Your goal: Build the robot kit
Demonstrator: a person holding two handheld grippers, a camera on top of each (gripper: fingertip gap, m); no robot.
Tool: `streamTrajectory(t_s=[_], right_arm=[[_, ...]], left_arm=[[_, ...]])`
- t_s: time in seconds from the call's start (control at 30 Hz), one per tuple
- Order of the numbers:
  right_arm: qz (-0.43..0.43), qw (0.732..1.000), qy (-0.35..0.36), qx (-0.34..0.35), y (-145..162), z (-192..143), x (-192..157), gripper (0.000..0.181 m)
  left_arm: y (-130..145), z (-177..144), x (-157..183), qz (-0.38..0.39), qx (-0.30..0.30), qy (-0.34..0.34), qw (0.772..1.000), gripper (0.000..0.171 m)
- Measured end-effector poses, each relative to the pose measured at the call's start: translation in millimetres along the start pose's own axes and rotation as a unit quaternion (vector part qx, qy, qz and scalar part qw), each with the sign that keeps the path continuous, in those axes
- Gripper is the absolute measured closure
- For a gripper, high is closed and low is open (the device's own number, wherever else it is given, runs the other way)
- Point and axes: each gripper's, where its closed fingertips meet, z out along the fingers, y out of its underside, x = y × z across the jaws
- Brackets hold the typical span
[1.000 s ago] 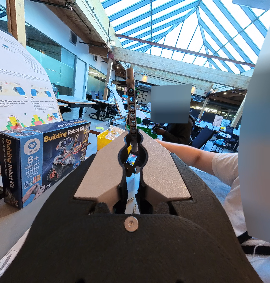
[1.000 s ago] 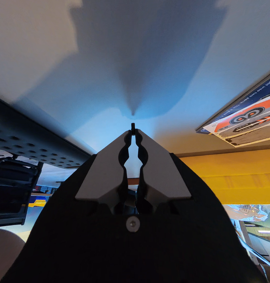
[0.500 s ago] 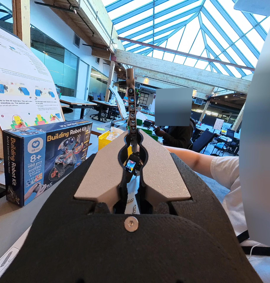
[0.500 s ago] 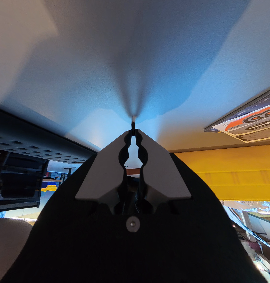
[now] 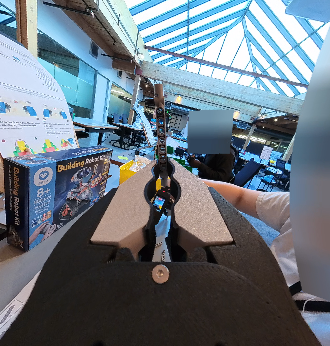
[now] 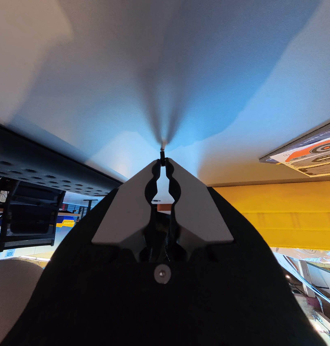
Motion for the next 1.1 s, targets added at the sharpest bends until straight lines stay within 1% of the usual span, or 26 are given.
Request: streamTrajectory(t_s=[0.27, 0.5, 0.87, 1.1], right_arm=[[0.005, 0.999, 0.004, -0.041, -1.0, -0.9, -3.0, 0.176], [0.016, 0.998, 0.015, -0.056, -4.3, -2.1, -2.0, 0.177], [0.01, 0.998, 0.007, -0.068, -3.9, -0.3, -4.9, 0.174], [0.007, 0.998, 0.009, -0.067, -4.0, 1.2, -4.0, 0.17]], left_arm=[[0.3, -1.2, -0.8, -0.005, 0.0, 0.001, 1.0, 0.167], [-0.9, -4.0, -0.8, -0.008, 0.003, 0.0, 1.0, 0.167], [-1.2, -6.0, -0.6, -0.01, 0.004, -0.002, 1.0, 0.167], [-1.0, -6.2, 0.3, -0.01, 0.003, -0.001, 1.0, 0.167]])
